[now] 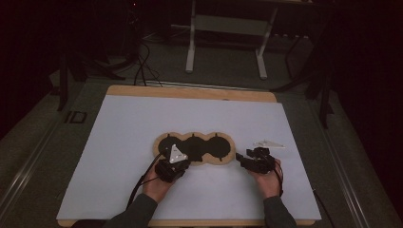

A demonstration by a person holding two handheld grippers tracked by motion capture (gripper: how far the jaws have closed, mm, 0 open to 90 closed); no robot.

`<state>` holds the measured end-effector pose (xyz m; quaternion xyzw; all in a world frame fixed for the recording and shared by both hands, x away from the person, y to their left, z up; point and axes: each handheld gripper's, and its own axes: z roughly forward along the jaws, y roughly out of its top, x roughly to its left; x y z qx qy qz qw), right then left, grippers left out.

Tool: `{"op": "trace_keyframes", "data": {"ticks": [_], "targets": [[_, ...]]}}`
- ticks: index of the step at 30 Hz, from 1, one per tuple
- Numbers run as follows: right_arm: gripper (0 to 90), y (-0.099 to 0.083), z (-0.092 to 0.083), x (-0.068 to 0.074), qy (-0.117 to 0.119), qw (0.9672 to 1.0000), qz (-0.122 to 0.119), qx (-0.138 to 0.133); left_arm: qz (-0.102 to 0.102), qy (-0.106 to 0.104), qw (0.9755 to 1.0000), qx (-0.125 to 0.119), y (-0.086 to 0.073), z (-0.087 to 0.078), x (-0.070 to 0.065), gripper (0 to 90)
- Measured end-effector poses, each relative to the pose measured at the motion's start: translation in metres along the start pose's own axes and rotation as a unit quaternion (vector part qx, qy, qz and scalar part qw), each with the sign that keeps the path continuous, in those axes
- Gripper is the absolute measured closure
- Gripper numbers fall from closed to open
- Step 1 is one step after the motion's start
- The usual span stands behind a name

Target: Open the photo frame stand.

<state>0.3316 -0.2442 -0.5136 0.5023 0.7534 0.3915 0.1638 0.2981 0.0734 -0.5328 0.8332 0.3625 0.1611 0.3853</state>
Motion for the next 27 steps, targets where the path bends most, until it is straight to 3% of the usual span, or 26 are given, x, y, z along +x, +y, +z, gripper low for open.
{"op": "trace_keyframes", "data": {"ticks": [18, 27], "targets": [[45.1, -0.001, 0.0, 0.0, 0.0, 1.0, 0.0, 0.0, -0.004, 0.005, 0.9998, -0.018, 0.008, -0.006, 0.001, 85.0], [45.1, -0.001, 0.001, 0.0, -0.003, 1.0, -0.003, 0.002, -0.029, 0.003, 0.9987, -0.042, 0.02, -0.009, 0.009, 85.8]]}}
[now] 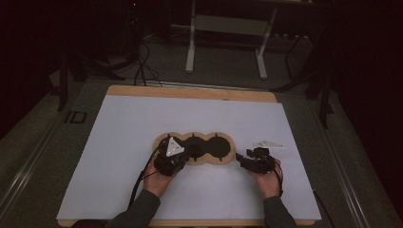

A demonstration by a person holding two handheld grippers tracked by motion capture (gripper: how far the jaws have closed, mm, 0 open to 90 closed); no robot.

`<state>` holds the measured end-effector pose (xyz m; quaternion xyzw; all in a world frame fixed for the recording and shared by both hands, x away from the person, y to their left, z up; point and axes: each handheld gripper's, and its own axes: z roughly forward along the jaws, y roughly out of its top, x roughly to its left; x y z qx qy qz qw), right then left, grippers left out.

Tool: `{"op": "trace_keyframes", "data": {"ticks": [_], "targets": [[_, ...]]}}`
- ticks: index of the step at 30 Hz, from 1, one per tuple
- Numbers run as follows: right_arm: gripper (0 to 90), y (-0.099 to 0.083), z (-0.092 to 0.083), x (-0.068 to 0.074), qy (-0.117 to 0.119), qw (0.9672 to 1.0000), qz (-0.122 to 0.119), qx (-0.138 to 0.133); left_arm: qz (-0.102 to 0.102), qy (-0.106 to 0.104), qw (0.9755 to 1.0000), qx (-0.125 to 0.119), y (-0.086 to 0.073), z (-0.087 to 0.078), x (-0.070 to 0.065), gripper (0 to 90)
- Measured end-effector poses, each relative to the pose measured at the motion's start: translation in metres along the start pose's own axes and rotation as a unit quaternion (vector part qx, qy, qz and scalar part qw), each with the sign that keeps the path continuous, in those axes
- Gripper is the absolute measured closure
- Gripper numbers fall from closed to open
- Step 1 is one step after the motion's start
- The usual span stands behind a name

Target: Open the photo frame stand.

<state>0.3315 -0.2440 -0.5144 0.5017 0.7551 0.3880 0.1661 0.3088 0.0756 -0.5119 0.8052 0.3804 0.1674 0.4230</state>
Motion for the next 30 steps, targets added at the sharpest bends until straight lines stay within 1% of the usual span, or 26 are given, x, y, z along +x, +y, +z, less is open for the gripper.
{"op": "trace_keyframes", "data": {"ticks": [4, 7, 11, 12, 14, 17, 19, 20, 23, 26, 30], "targets": [[45.1, 0.0, -0.001, 0.0, -0.001, 1.0, 0.001, -0.002, -0.007, 0.001, 1.0, 0.005, 0.002, 0.003, 0.001, 86.2], [45.1, 0.0, -0.001, -0.001, -0.001, 1.0, 0.001, -0.003, -0.006, 0.002, 1.0, 0.007, 0.002, 0.003, 0.001, 86.1], [45.1, 0.0, -0.001, -0.001, -0.001, 1.0, 0.0, -0.003, 0.0, 0.005, 0.9999, 0.01, 0.001, 0.003, 0.0, 81.0], [45.1, 0.0, -0.001, -0.001, -0.001, 1.0, 0.0, -0.003, 0.002, 0.006, 0.9999, 0.009, 0.0, 0.002, -0.001, 79.1], [45.1, 0.0, -0.001, -0.001, -0.001, 1.0, 0.001, -0.003, 0.006, 0.001, 0.9999, 0.009, -0.001, 0.001, -0.001, 76.9], [45.0, 0.0, -0.002, -0.001, -0.002, 1.0, 0.001, -0.005, 0.022, 0.0, 0.9996, 0.015, -0.004, -0.003, -0.002, 71.2], [45.0, 0.0, -0.002, -0.001, -0.003, 1.0, 0.003, -0.006, 0.022, -0.006, 0.9997, 0.011, -0.006, -0.006, -0.002, 68.0], [45.0, 0.0, -0.002, -0.001, -0.003, 1.0, 0.003, -0.006, 0.026, -0.007, 0.9996, 0.013, -0.007, -0.007, -0.002, 67.1], [45.0, 0.0, -0.002, -0.001, -0.002, 1.0, 0.003, -0.006, 0.032, -0.004, 0.9994, 0.015, -0.007, -0.009, -0.001, 64.0], [45.0, 0.0, -0.003, -0.002, -0.001, 1.0, 0.004, -0.007, 0.042, 0.003, 0.999, 0.01, -0.007, -0.012, -0.002, 60.2], [45.0, 0.0, -0.002, -0.002, 0.0, 1.0, 0.004, -0.005, 0.057, 0.003, 0.9984, -0.002, -0.006, -0.017, -0.005, 59.6]]}}
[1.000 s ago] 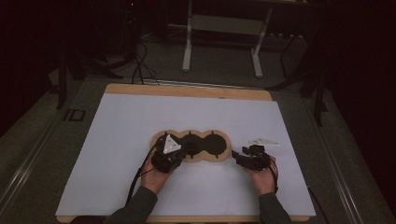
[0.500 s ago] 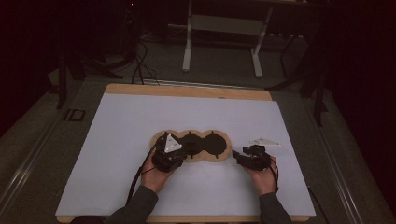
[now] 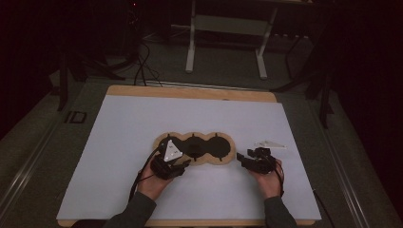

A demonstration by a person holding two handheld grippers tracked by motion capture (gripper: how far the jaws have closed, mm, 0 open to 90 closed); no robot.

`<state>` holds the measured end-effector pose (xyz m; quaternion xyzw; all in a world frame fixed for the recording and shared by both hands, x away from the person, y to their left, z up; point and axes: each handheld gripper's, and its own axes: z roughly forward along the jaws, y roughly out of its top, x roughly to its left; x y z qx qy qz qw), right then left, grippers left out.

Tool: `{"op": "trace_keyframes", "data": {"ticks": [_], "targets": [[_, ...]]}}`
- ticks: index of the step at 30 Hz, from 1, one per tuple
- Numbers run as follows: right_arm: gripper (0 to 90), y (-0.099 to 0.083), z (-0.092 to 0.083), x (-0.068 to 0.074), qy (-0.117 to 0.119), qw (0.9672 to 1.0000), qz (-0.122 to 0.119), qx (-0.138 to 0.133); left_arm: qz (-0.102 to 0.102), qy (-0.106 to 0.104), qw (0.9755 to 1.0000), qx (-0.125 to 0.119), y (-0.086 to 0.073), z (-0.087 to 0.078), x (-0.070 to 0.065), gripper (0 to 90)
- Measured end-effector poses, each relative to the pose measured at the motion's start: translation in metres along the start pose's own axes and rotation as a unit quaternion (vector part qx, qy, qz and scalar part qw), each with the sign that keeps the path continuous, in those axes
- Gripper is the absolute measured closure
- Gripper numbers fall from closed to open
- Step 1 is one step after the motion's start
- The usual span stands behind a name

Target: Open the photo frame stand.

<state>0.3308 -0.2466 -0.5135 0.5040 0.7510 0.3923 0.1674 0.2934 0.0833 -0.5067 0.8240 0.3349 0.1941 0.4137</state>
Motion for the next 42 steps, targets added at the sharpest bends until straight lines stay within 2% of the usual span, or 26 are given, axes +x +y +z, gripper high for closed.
{"op": "trace_keyframes", "data": {"ticks": [6, 11, 21, 30, 33, 38, 42], "targets": [[44.9, 0.0, -0.001, 0.002, 0.002, 1.0, -0.005, 0.003, 0.023, 0.004, 0.9997, -0.004, 0.007, -0.007, -0.005, 56.6], [44.8, 0.0, -0.002, 0.002, 0.003, 0.9999, -0.009, 0.005, 0.019, -0.001, 0.9998, -0.007, 0.016, -0.01, -0.005, 52.5], [44.9, 0.001, -0.012, 0.004, 0.0, 0.9995, -0.03, 0.01, 0.019, -0.02, 0.9996, -0.003, 0.037, -0.01, 0.001, 51.8], [42.5, -0.001, -0.018, 0.006, -0.008, 0.9991, -0.039, 0.012, 0.021, -0.018, 0.9996, 0.009, 0.05, -0.004, 0.004, 50.4], [42.2, -0.002, -0.018, 0.004, -0.009, 0.9991, -0.038, 0.013, 0.03, -0.015, 0.9993, 0.016, 0.053, -0.001, 0.004, 50.6], [42.1, -0.003, -0.015, 0.002, -0.009, 0.9992, -0.035, 0.014, 0.061, -0.01, 0.9976, 0.032, 0.057, 0.006, 0.001, 52.0], [42.1, -0.004, -0.014, 0.001, -0.009, 0.9994, -0.031, 0.015, 0.07, -0.009, 0.9967, 0.04, 0.058, 0.012, -0.002, 50.4]]}}
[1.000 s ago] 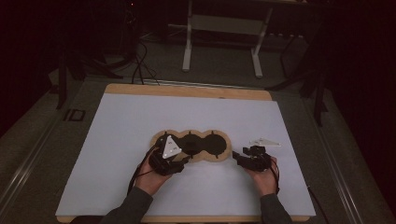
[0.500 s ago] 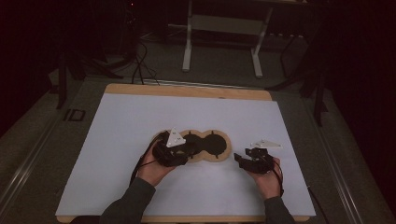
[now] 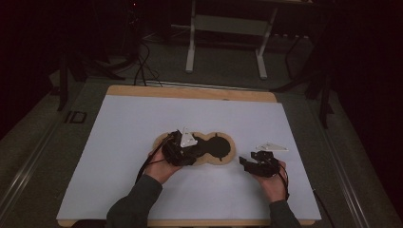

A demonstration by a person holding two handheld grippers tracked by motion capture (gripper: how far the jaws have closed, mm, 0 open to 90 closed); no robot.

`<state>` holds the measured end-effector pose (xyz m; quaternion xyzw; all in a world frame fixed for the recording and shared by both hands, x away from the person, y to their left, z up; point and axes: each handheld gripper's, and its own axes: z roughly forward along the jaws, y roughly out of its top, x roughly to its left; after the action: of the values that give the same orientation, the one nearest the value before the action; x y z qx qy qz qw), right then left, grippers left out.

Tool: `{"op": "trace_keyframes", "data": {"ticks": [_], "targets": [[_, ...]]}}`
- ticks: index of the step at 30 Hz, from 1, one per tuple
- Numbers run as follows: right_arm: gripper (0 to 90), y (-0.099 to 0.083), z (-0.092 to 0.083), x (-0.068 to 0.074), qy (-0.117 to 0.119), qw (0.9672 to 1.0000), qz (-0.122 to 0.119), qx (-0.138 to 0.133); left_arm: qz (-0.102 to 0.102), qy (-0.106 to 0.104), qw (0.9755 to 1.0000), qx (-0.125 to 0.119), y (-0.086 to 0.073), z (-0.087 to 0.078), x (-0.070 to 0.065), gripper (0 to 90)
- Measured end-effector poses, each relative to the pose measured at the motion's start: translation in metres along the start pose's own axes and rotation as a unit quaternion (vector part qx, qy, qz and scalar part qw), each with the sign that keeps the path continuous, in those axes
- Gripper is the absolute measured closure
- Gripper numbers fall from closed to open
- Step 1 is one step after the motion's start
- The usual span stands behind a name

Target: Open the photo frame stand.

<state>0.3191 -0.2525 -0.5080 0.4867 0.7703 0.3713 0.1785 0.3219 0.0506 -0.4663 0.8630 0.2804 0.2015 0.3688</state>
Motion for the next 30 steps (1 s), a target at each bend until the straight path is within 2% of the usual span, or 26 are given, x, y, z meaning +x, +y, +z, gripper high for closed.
{"op": "trace_keyframes", "data": {"ticks": [8, 16, 19, 21, 25, 30], "targets": [[41.9, 0.0, 0.001, 0.0, -0.003, 1.0, -0.002, 0.001, 0.021, 0.002, 0.9994, 0.029, 0.003, 0.017, -0.007, 49.1], [41.6, -0.001, 0.002, 0.0, -0.003, 1.0, -0.001, 0.001, 0.036, 0.01, 0.9971, 0.067, 0.002, 0.037, -0.009, 49.9], [41.5, -0.001, 0.002, 0.0, -0.003, 1.0, -0.001, 0.002, 0.033, 0.026, 0.9964, 0.074, 0.003, 0.041, -0.009, 52.5], [41.5, -0.001, 0.002, 0.0, -0.003, 1.0, 0.0, 0.001, 0.032, 0.027, 0.9962, 0.076, 0.003, 0.042, -0.009, 53.9], [41.2, -0.001, 0.002, 0.0, -0.003, 1.0, 0.0, 0.001, 0.044, 0.037, 0.9949, 0.082, 0.004, 0.044, -0.011, 54.3], [41.1, -0.001, 0.002, 0.0, -0.003, 1.0, 0.0, 0.002, 0.049, 0.052, 0.9933, 0.091, 0.003, 0.049, -0.01, 53.5]]}}
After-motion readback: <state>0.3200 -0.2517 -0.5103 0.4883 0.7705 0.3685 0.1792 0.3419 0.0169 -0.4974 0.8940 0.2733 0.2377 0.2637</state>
